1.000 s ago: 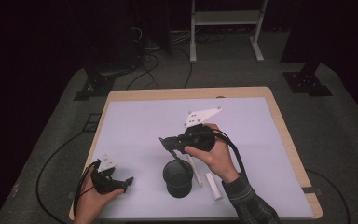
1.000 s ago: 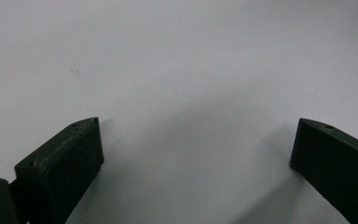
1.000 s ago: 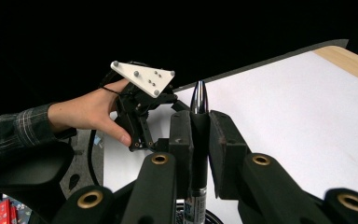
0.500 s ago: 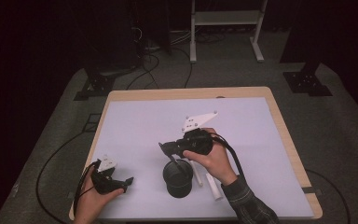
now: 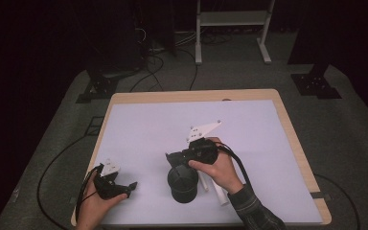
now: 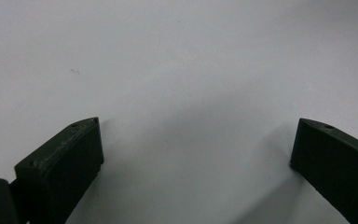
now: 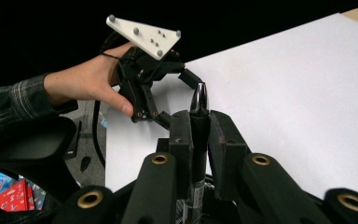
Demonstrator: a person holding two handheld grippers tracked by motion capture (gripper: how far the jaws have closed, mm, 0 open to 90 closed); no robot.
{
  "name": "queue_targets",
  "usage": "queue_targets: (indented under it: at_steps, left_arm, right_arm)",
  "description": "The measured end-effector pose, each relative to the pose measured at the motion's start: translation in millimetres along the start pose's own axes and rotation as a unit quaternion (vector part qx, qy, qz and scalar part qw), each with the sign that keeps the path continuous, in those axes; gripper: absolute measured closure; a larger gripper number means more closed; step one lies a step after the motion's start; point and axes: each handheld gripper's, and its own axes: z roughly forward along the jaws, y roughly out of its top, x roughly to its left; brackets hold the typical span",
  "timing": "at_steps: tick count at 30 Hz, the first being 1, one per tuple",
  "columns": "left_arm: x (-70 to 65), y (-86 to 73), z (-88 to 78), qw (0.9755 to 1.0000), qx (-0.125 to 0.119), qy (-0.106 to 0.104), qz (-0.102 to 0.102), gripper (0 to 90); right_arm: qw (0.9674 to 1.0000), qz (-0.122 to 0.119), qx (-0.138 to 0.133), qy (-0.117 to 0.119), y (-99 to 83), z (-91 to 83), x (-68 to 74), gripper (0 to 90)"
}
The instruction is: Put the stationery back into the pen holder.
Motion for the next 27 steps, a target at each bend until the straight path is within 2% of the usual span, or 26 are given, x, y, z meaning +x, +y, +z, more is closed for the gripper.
queue_targets:
  at_steps: [15,27]
  left_arm:
    - [0.1,0.0,0.0,1.0,0.0,0.0,0.0,1.4]
    - [-0.2,0.0,0.2,1.0,-0.001,0.0,-0.002,1.4]
  right_arm:
    - [0.9995,0.001,0.031,-0.009,-4.4,-1.8,0.7,79.5]
    - [0.9985,0.006,0.053,-0.007,-13.8,5.6,-0.7,79.5]
